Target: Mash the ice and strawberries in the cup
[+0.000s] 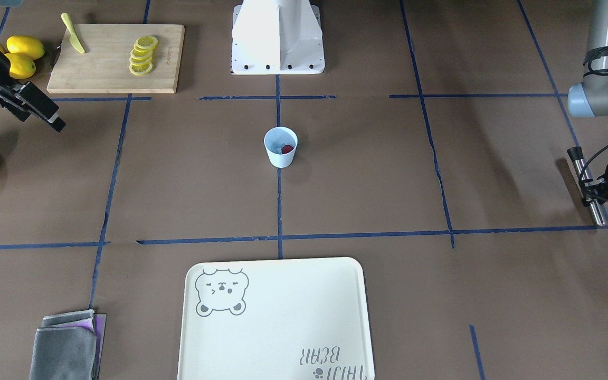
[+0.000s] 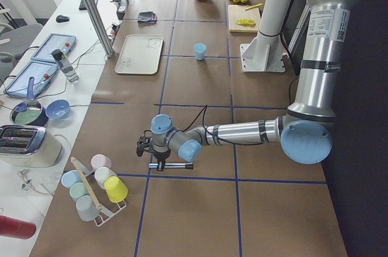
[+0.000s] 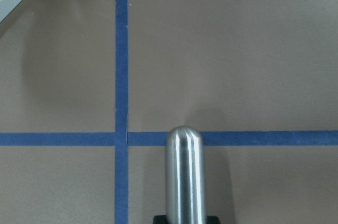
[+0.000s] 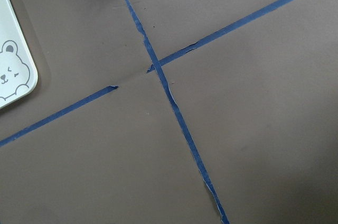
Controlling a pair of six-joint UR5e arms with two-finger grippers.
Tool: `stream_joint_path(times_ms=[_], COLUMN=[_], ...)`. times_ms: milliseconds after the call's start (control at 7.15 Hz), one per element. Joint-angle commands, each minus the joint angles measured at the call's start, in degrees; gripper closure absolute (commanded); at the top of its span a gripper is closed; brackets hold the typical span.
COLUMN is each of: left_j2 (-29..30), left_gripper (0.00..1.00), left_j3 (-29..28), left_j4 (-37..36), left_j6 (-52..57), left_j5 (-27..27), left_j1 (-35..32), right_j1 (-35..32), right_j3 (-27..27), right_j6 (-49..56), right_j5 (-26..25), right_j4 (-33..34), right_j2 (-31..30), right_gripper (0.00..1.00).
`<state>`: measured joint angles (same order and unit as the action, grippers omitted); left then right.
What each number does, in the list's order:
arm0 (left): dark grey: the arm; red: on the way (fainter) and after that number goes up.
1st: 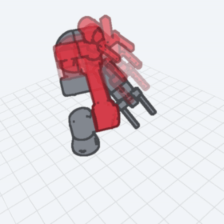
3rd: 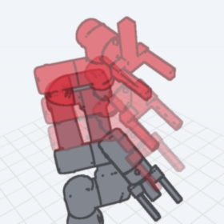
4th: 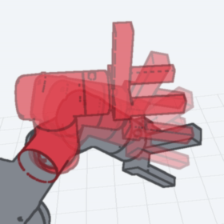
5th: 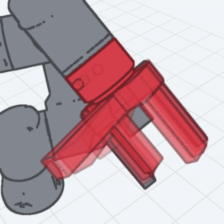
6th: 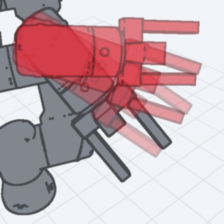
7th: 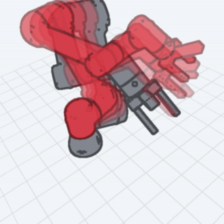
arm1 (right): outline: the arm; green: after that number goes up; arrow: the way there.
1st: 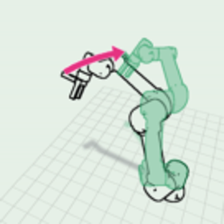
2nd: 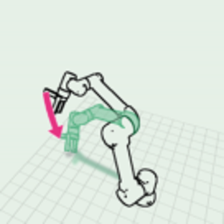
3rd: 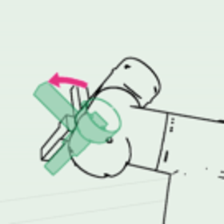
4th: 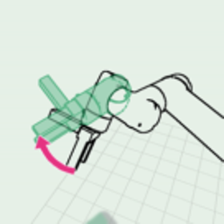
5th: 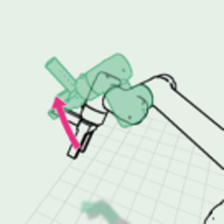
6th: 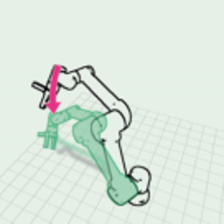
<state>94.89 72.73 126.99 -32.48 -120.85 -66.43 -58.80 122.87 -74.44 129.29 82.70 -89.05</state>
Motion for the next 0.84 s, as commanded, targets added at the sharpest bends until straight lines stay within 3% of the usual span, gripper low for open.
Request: stream_joint_path(times_ms=[0,420,559,699], left_j2=[-0.1,-0.1,0.0,0.1], left_gripper=[0.44,0.20,0.19,0.00], left_j3=[-0.3,-0.4,0.0,0.1], left_j4=[0.0,0.3,0.4,0.8], left_j6=[0.3,0.4,0.4,1.2], left_j5=[-0.1,-0.1,-0.1,-0.3], left_j1=[0.1,0.1,0.0,-1.5], right_j1=[0.0,0.0,0.0,-0.1], right_j3=[0.0,-0.1,-0.1,0.1], right_j6=[0.0,0.0,0.0,0.1], right_j5=[0.0,0.0,0.1,0.2], right_j4=[0.0,0.0,0.0,0.2], right_j2=[0.0,0.1,0.2,-0.1], right_gripper=[0.00,0.00,0.00,0.00])
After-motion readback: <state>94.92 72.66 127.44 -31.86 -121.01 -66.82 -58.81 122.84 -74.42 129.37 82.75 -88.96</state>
